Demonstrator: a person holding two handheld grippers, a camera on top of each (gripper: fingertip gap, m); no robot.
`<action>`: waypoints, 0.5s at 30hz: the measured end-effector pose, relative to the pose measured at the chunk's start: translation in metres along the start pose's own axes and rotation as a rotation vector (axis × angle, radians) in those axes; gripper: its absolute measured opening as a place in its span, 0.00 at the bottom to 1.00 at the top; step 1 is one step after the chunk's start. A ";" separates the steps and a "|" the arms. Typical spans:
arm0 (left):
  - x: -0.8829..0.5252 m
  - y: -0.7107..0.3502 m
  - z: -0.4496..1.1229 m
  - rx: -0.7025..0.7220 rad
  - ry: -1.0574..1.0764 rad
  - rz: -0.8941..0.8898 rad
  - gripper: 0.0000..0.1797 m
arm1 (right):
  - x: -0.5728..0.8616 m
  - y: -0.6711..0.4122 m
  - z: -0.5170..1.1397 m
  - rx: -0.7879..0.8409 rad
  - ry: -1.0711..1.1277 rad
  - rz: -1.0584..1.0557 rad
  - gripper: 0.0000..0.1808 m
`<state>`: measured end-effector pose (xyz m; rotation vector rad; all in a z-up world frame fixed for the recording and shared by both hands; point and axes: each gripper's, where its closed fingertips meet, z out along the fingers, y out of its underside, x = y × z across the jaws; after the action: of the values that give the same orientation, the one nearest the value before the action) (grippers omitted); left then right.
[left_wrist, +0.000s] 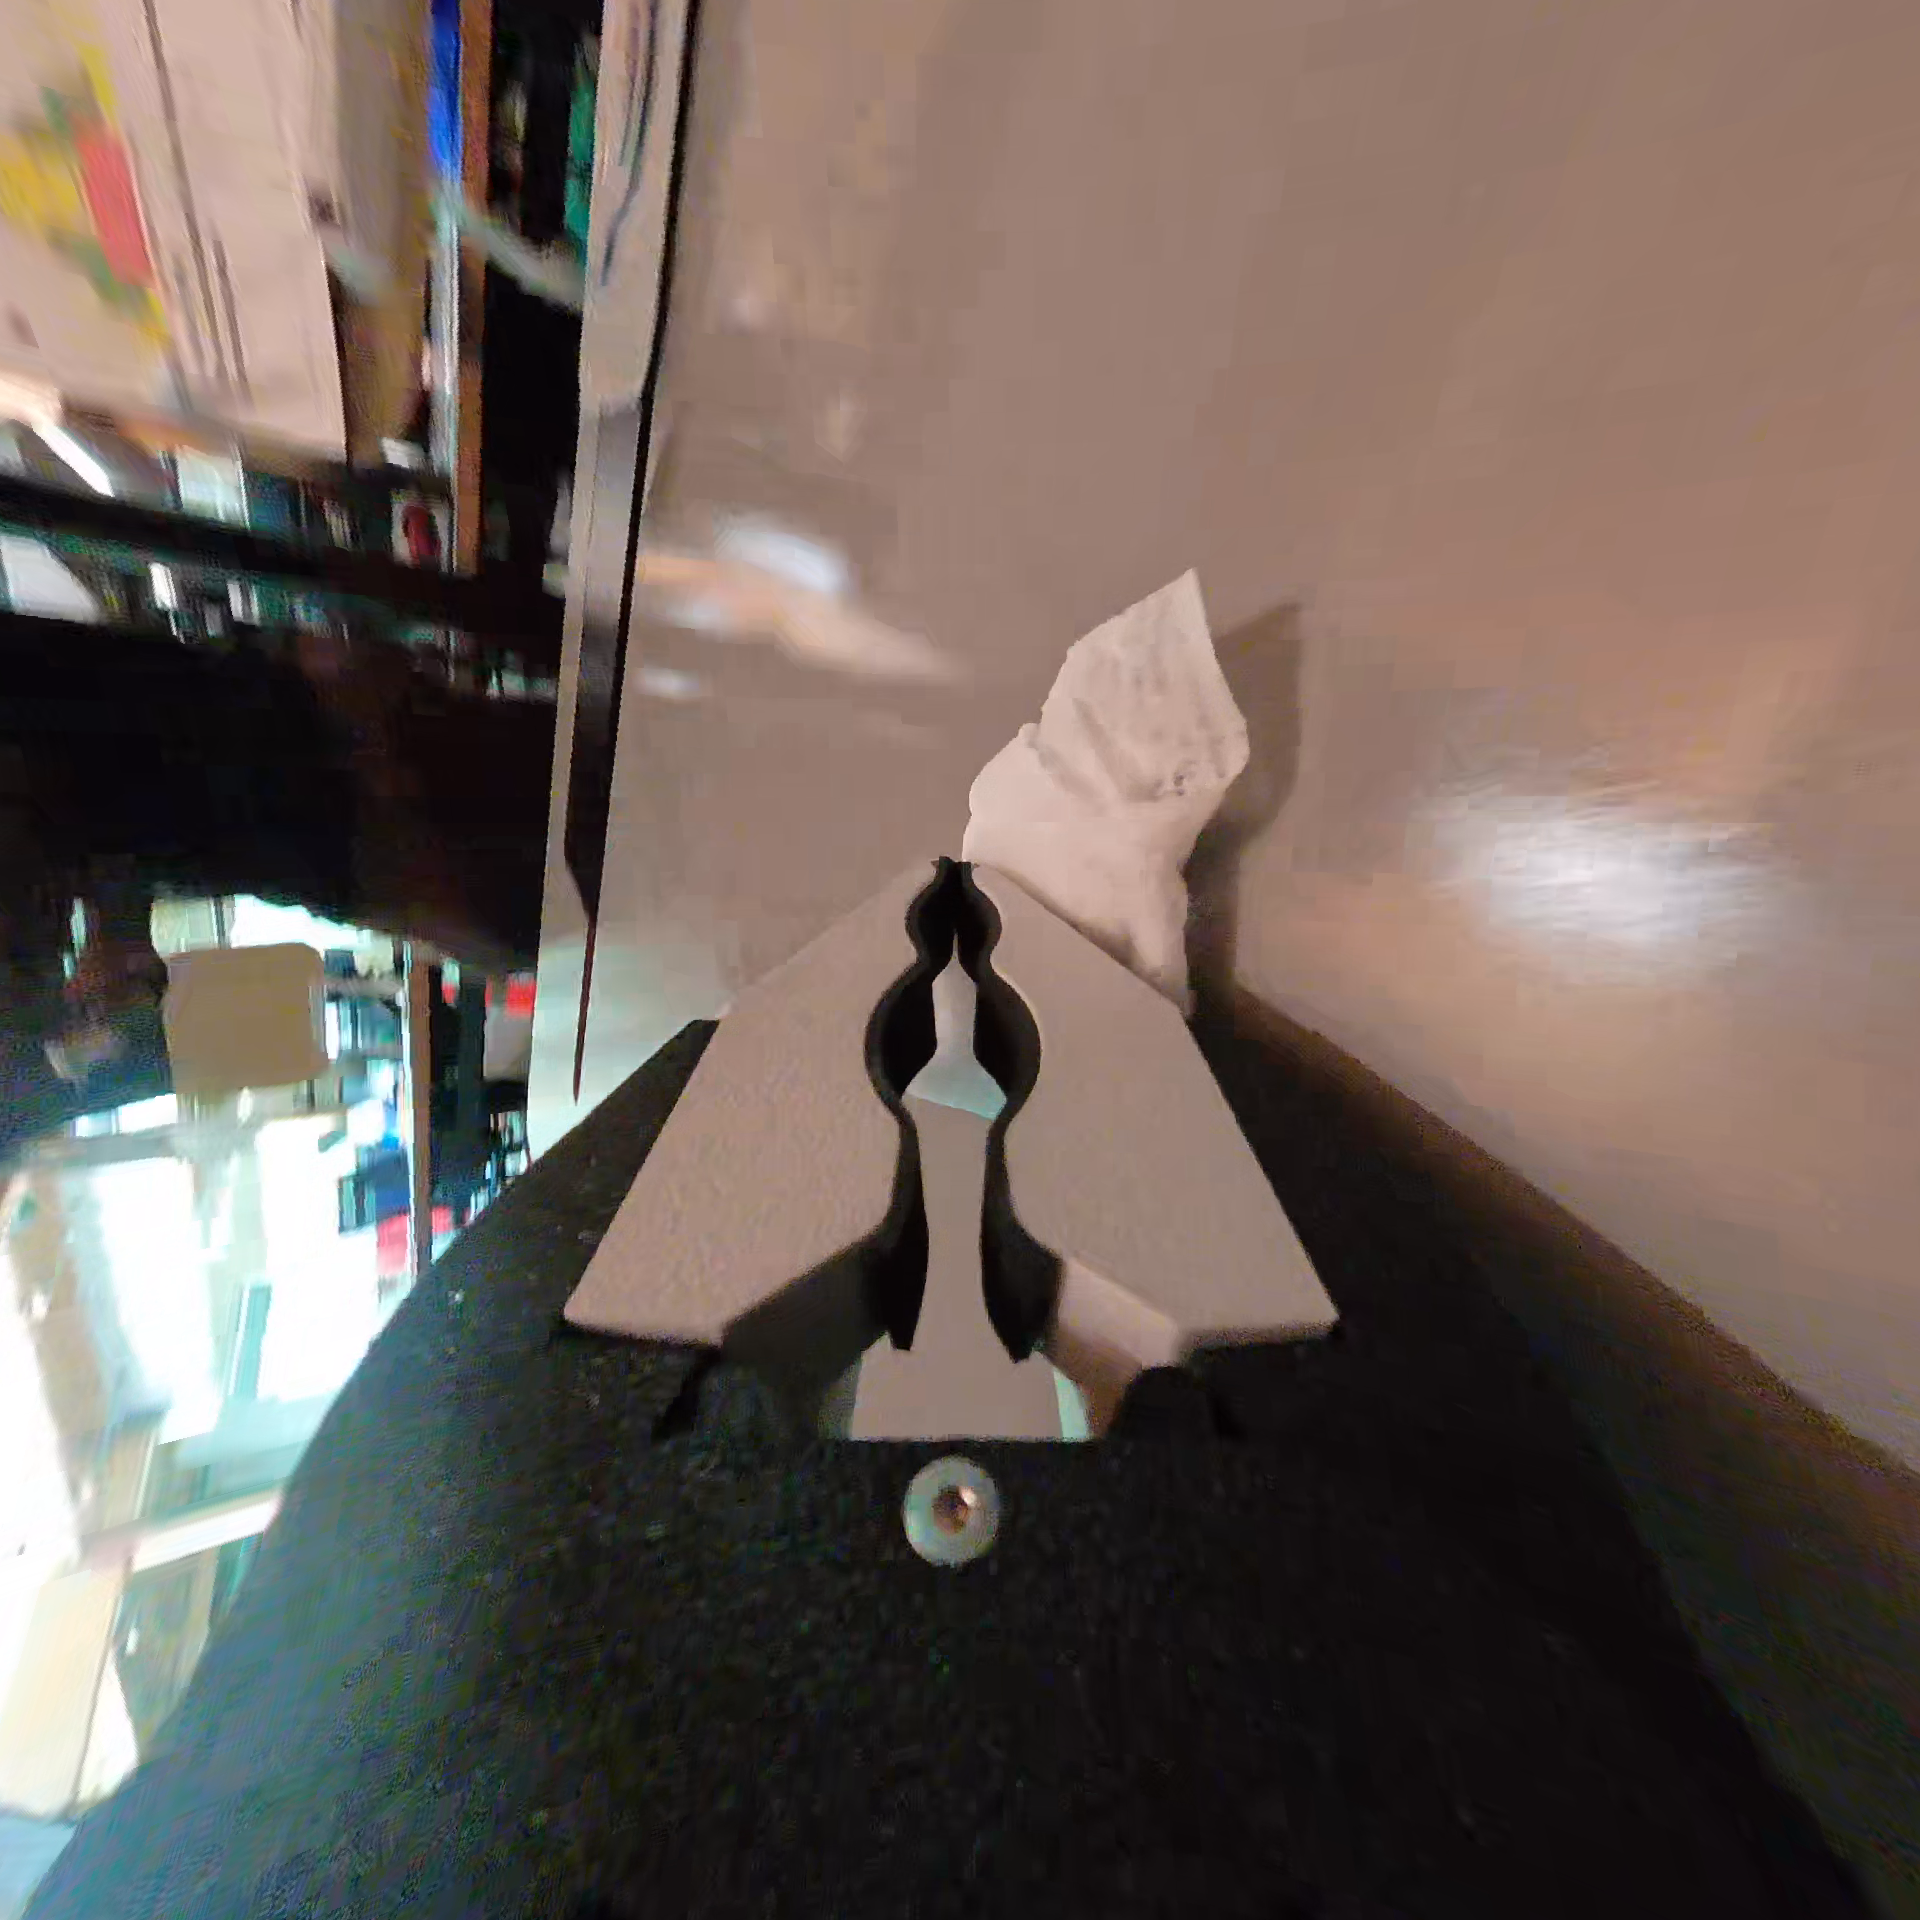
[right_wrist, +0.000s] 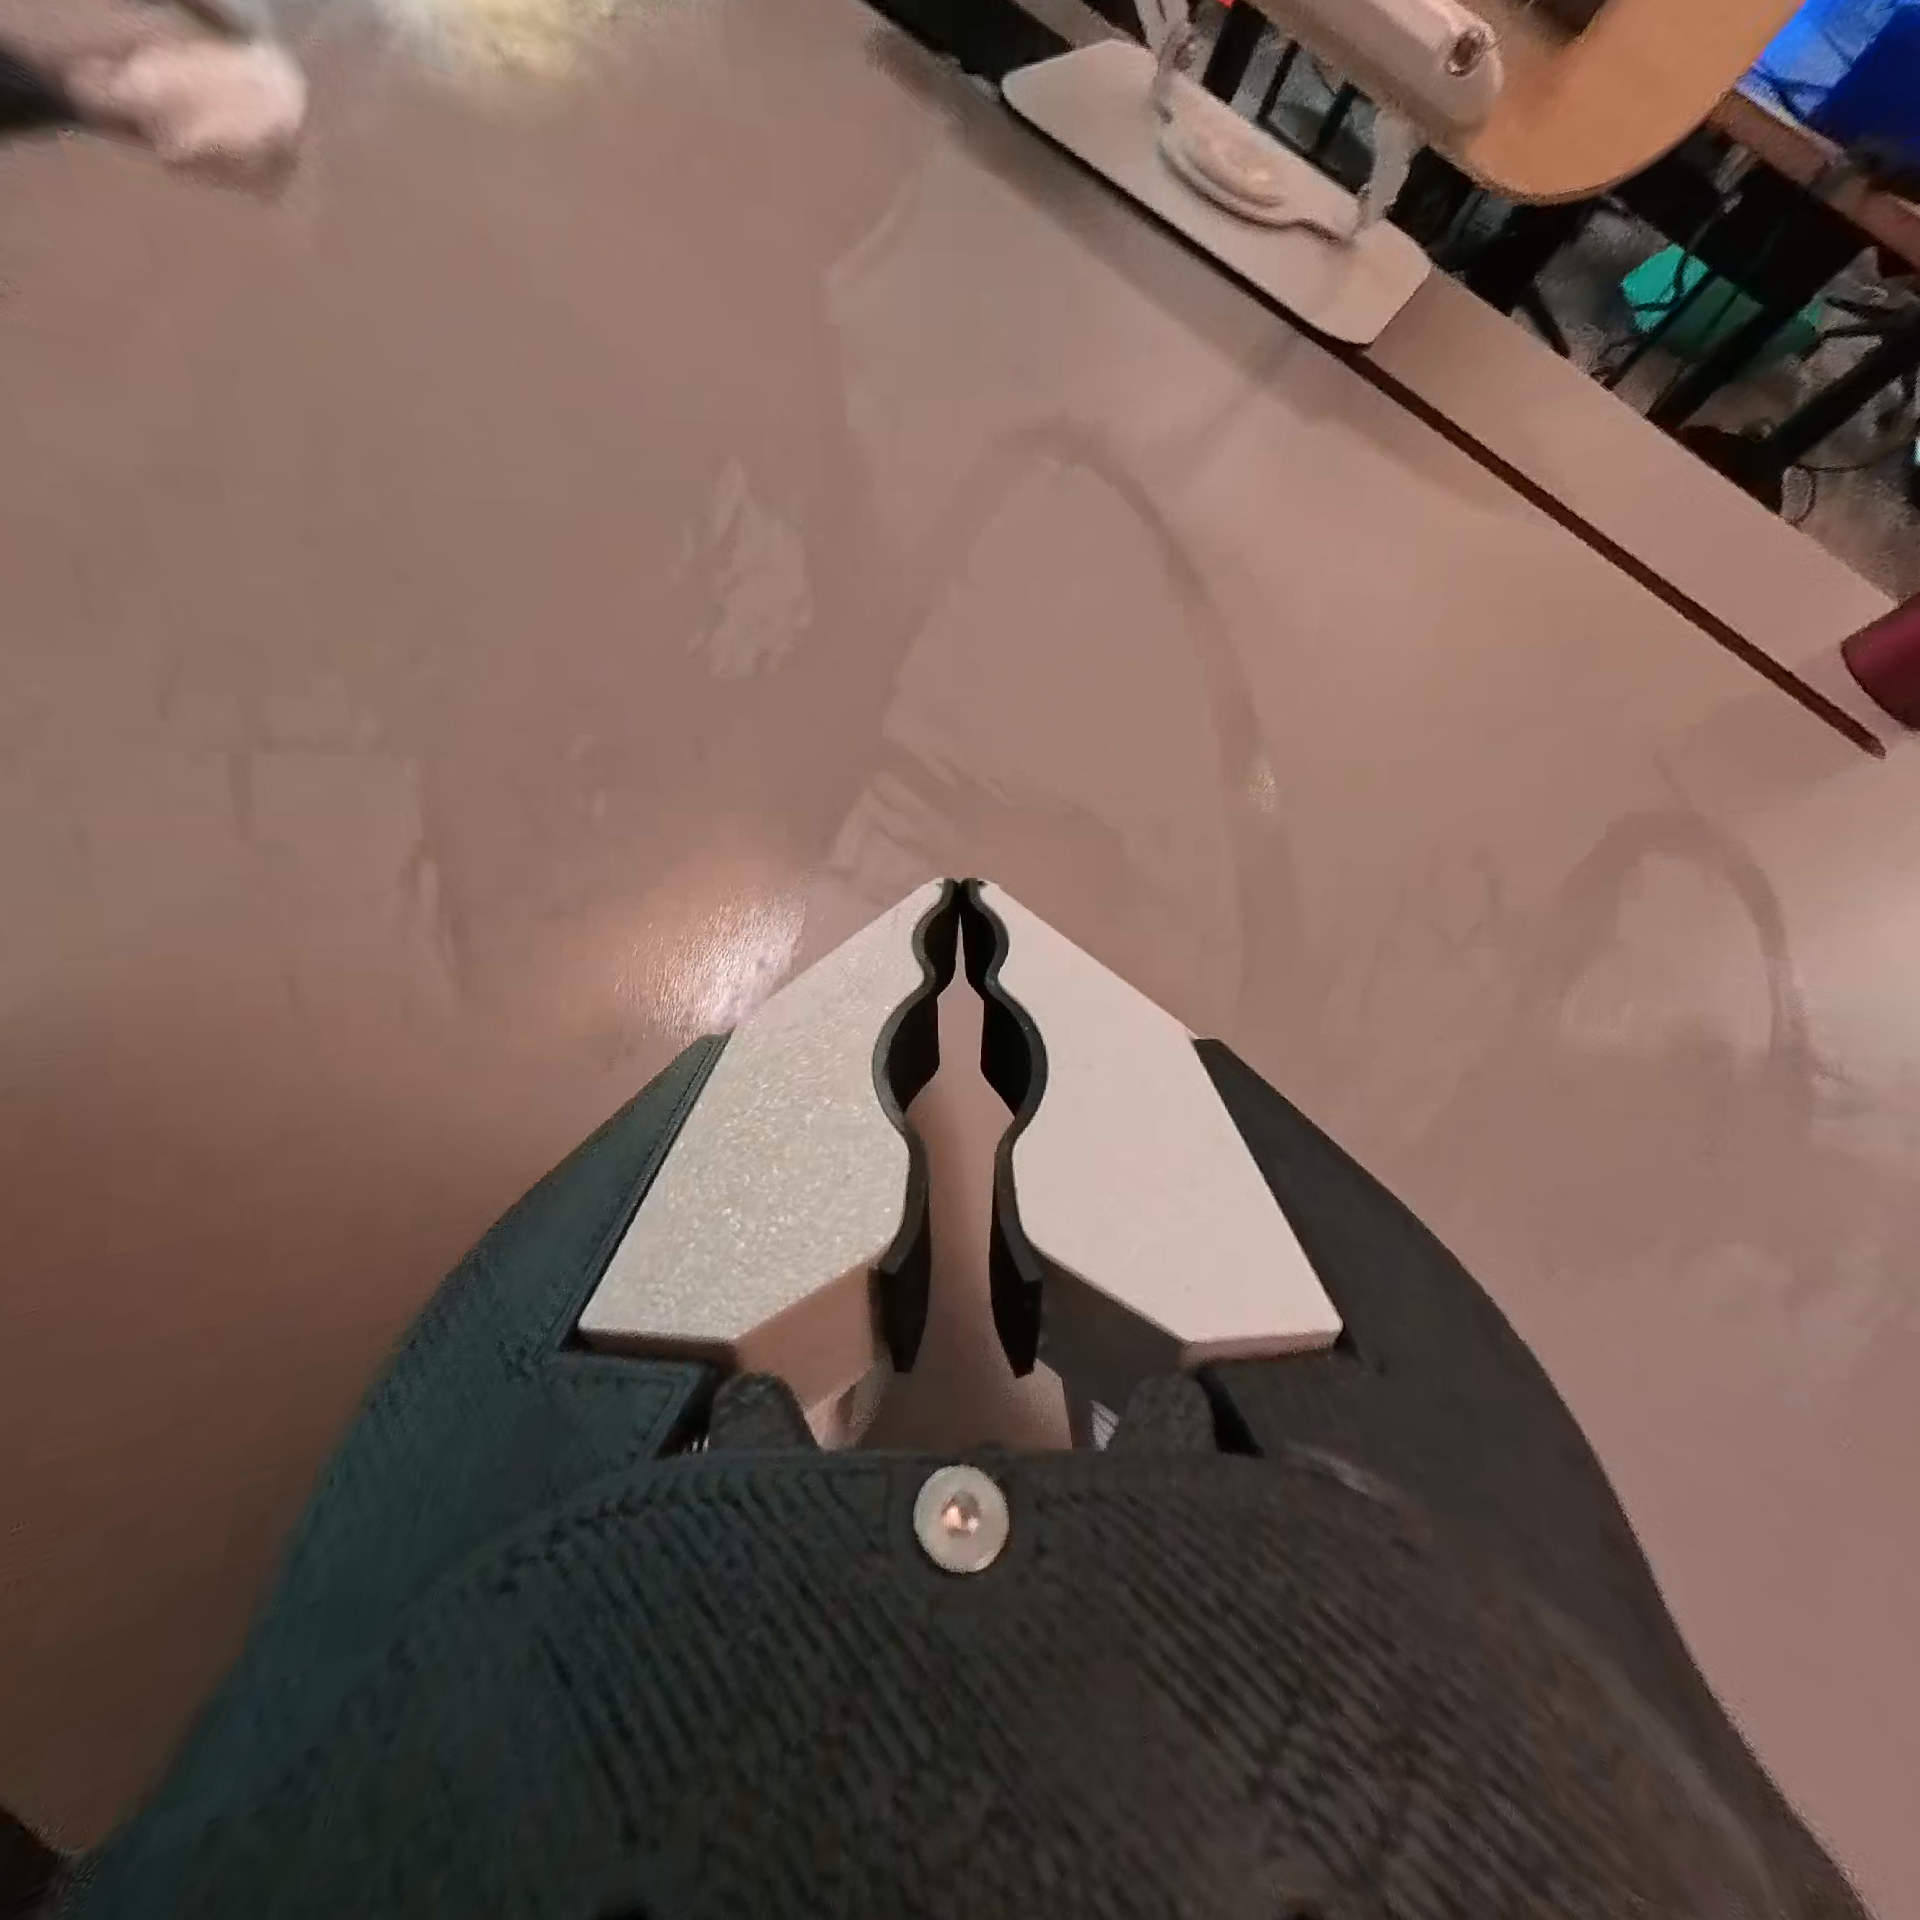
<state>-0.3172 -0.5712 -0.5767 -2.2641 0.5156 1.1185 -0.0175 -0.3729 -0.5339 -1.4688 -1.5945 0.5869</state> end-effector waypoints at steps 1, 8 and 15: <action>0.025 -0.026 -0.025 0.081 0.023 0.036 0.00 | 0.002 -0.002 0.001 0.004 0.007 0.011 0.00; -0.016 0.056 -0.011 -0.008 -0.025 0.095 0.00 | 0.007 0.001 -0.004 0.015 0.014 -0.004 0.00; 0.034 -0.017 -0.048 0.080 0.001 0.151 0.00 | -0.007 -0.012 0.006 0.033 -0.014 -0.041 0.00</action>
<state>-0.2588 -0.5913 -0.5752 -2.1866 0.7292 1.1487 -0.0295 -0.3813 -0.5289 -1.4077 -1.6147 0.5988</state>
